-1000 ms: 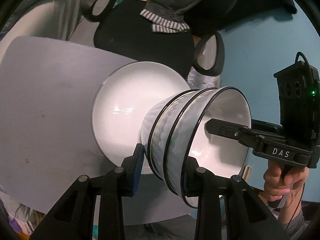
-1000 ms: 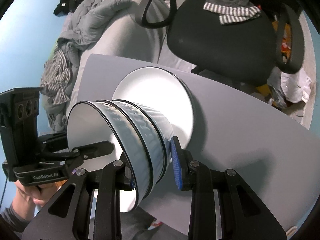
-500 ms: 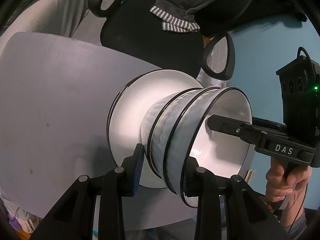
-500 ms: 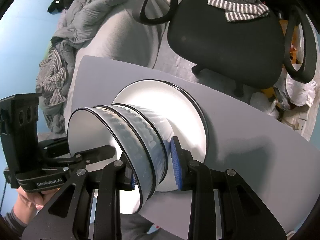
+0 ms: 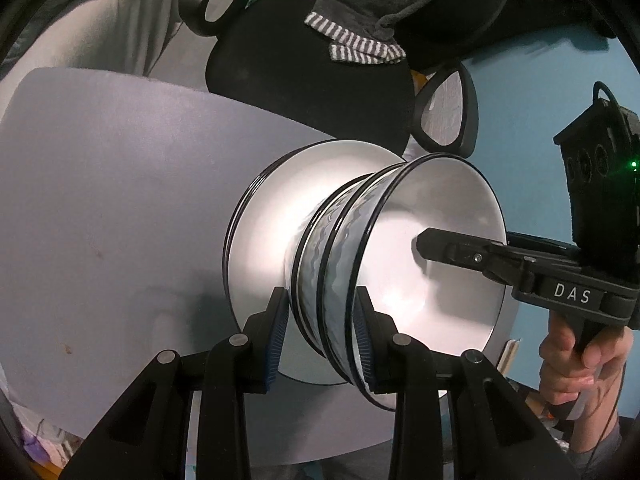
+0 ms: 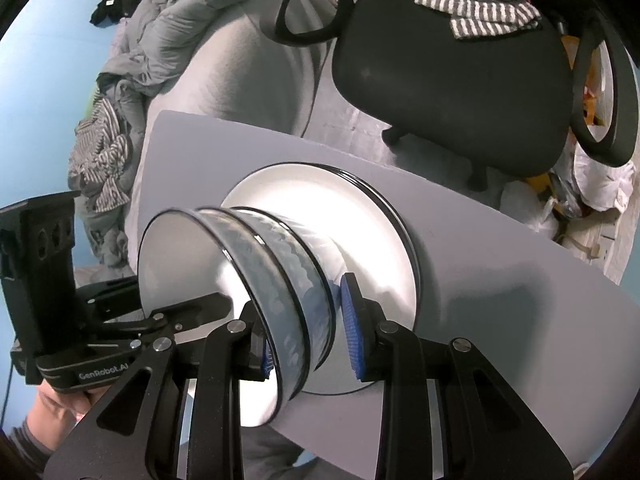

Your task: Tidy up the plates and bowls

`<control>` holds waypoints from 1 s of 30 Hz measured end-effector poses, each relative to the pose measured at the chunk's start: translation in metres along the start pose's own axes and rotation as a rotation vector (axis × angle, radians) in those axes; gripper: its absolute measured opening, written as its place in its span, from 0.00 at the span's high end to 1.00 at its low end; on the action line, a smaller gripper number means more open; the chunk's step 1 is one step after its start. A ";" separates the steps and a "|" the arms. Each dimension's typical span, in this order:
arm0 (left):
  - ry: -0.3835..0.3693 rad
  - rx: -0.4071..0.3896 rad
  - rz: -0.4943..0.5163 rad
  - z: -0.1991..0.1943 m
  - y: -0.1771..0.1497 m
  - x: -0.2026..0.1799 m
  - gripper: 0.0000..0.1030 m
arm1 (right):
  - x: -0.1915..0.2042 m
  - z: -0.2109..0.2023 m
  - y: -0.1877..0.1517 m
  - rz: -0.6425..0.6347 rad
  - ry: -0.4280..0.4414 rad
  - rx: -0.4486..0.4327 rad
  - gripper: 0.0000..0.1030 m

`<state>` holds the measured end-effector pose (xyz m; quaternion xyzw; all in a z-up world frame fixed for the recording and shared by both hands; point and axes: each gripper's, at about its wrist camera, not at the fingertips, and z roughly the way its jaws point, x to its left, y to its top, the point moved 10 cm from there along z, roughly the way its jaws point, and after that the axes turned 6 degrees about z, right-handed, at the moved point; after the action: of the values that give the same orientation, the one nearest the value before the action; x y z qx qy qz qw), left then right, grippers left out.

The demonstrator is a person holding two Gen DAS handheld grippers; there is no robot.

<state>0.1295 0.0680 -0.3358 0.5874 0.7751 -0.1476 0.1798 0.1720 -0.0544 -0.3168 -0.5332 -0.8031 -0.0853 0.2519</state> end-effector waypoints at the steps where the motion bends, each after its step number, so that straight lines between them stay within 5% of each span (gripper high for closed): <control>1: 0.003 0.001 0.004 0.000 0.000 0.000 0.69 | 0.000 0.000 0.000 -0.001 -0.003 0.002 0.72; 7: 0.020 -0.004 -0.011 0.000 0.001 -0.001 0.67 | 0.002 0.002 0.001 0.004 0.002 0.008 0.65; 10: 0.028 -0.030 -0.002 -0.004 0.002 -0.005 0.44 | 0.003 0.002 0.000 -0.007 -0.021 -0.004 0.61; 14: 0.083 -0.063 0.033 -0.013 0.003 -0.009 0.35 | 0.003 -0.002 -0.005 -0.021 -0.076 -0.037 0.38; 20: 0.166 -0.114 0.062 -0.032 -0.001 -0.010 0.24 | 0.001 -0.022 -0.011 -0.036 -0.167 -0.119 0.33; 30: 0.249 -0.248 0.044 -0.095 -0.023 -0.017 0.22 | 0.005 -0.091 -0.024 -0.096 -0.334 -0.336 0.30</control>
<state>0.1014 0.0893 -0.2428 0.5911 0.7907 0.0270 0.1569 0.1773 -0.0971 -0.2328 -0.5358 -0.8324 -0.1404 0.0191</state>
